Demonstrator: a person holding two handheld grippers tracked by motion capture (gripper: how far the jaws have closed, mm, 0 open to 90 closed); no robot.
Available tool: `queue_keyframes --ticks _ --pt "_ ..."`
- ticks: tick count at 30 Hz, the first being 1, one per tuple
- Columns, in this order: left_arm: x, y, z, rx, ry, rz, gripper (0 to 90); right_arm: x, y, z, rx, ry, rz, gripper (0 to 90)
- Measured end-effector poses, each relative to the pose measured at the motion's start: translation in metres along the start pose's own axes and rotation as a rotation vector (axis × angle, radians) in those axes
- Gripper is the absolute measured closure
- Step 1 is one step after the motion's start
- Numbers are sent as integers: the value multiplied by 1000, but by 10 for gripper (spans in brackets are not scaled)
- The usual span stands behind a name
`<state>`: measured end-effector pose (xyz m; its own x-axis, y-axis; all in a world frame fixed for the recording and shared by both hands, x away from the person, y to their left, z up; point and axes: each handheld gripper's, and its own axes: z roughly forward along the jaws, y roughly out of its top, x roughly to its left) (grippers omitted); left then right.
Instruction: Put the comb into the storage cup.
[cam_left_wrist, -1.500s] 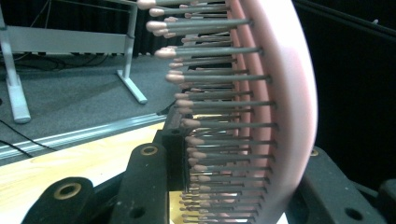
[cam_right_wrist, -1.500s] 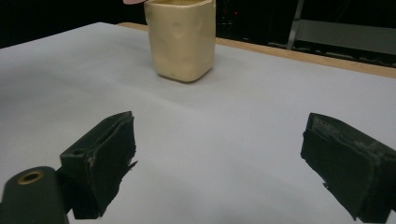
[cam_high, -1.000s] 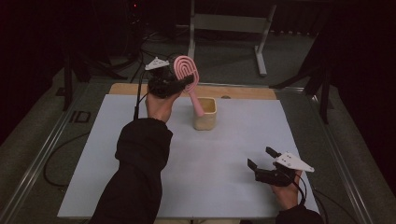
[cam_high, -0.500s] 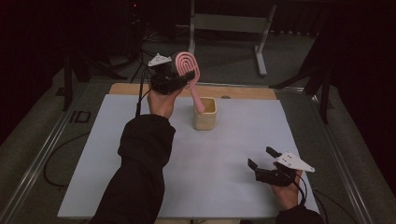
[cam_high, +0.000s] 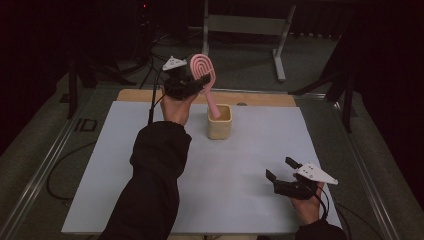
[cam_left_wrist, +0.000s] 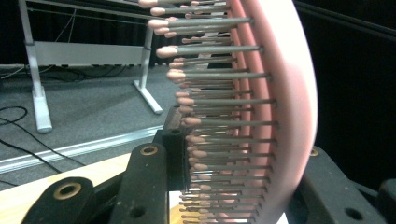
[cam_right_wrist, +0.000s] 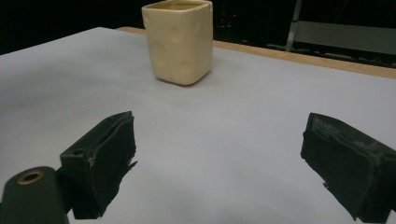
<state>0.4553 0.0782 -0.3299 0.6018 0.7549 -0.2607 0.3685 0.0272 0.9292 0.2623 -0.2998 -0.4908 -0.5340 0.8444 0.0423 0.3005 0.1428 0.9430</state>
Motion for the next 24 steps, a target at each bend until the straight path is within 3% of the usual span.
queue_keyframes --ticks 24 --pt "1 -6 13 -15 20 -28 644 1 0 1 -2 9 1 96"
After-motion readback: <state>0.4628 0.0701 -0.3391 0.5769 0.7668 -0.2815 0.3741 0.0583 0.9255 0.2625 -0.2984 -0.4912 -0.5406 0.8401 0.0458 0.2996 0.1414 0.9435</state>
